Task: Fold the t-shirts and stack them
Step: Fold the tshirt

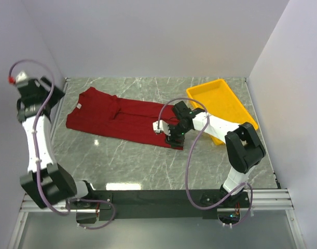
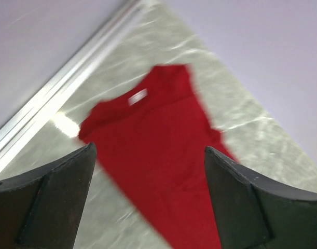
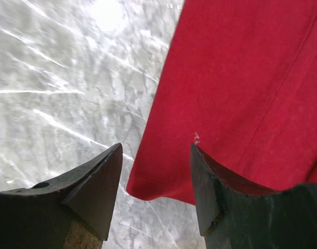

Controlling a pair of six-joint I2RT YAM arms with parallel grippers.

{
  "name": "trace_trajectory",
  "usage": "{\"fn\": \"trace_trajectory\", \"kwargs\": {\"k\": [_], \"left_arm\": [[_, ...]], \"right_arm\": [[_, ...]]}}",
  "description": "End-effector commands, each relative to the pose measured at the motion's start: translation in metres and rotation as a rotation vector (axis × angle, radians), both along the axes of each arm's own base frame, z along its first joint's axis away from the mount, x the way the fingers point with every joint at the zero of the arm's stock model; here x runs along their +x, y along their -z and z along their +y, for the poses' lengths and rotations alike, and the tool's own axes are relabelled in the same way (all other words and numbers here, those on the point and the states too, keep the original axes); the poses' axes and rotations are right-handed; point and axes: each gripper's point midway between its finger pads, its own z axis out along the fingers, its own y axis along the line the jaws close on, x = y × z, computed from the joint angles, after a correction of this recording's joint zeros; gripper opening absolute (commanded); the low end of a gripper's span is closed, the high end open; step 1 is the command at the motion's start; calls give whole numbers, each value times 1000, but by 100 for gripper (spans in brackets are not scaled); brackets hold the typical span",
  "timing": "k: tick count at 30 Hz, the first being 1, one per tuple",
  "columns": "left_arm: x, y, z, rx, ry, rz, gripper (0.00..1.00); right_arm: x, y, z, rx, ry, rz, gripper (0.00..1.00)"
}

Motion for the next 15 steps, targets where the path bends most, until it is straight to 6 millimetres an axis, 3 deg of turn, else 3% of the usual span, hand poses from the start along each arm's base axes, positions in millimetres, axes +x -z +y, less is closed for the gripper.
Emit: {"fn": "trace_trajectory", "kwargs": {"k": [1,2,6,15], "left_arm": [[-40,42,1,-74,-9,66,90],[-54,60,5,-90,-24,102,90],[-81,77,4,-124,-49,139,90],[-94,92,-4,-183,-51,143,90]], "right_arm": [[9,0,-2,-56,52,-97,61],[4,5,-4,-67,54,-94,61],[-2,24,-9,-144,105,-112,61],[7,41,-9,-196,212,-153,54]]}}
